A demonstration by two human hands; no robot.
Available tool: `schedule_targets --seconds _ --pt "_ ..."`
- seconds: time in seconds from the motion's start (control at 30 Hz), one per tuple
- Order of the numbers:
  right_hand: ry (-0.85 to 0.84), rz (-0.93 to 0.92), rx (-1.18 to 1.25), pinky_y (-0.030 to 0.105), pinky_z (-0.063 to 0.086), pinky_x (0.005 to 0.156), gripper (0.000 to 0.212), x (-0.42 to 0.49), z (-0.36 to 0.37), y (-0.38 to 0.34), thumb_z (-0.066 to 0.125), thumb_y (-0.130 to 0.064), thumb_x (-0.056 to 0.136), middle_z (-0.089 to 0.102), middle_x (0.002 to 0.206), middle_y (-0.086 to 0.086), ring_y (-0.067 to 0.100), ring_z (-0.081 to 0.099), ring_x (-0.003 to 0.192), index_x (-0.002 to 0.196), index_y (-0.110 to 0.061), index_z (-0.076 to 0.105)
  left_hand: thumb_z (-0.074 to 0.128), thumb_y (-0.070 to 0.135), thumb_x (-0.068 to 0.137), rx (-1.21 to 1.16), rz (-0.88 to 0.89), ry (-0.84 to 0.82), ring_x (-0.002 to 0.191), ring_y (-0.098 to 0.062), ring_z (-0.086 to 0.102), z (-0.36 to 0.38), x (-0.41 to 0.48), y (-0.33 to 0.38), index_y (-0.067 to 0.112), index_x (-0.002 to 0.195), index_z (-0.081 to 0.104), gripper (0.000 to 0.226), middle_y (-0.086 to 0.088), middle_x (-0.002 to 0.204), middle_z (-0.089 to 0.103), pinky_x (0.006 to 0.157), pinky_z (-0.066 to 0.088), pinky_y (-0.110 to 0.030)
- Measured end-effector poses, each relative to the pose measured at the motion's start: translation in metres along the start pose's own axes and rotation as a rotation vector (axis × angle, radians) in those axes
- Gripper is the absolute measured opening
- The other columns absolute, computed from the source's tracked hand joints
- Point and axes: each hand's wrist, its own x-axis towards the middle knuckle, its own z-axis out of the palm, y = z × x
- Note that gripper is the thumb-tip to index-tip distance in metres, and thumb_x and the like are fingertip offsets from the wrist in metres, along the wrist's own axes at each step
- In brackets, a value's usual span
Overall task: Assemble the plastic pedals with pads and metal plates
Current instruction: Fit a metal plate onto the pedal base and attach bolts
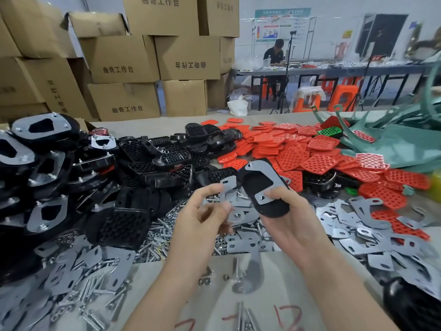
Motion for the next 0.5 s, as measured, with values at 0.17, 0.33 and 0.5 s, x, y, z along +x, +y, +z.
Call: schedule_targets --seconds 0.17,0.33,0.5 --pt "-0.001 0.040 -0.004 0.038 0.061 0.082 0.063 -0.0014 -0.0004 0.0029 0.068 0.004 0.073 0.067 0.129 0.023 0.036 0.069 0.114 0.135 0.009 0.057 0.046 -0.011 0.099 0.066 0.057 -0.025 0.077 -0.005 0.069 -0.0041 -0.0003 0.0030 0.027 0.113 0.072 0.048 0.006 0.098 0.076 0.084 0.058 -0.023" --pt "-0.081 0.020 -0.017 0.041 0.058 0.097 0.060 -0.0001 -0.0002 0.0058 0.060 0.006 0.076 0.066 0.132 0.022 0.033 0.066 0.117 0.136 0.005 0.059 0.062 0.031 0.096 0.219 0.209 0.045 0.075 -0.004 0.065 -0.0053 -0.0025 0.0019 0.042 0.099 0.074 0.017 0.007 0.081 0.074 0.073 0.053 -0.021" --pt "-0.142 0.038 -0.027 0.042 0.055 0.102 0.056 -0.0008 -0.0005 0.0083 0.053 0.008 0.078 0.065 0.134 0.022 0.036 0.062 0.126 0.133 0.002 0.063 0.060 0.052 0.089 0.218 0.265 0.123 0.066 0.001 0.055 -0.0088 -0.0026 0.0042 0.042 0.095 0.073 0.018 0.012 0.077 0.065 0.063 0.044 -0.011"
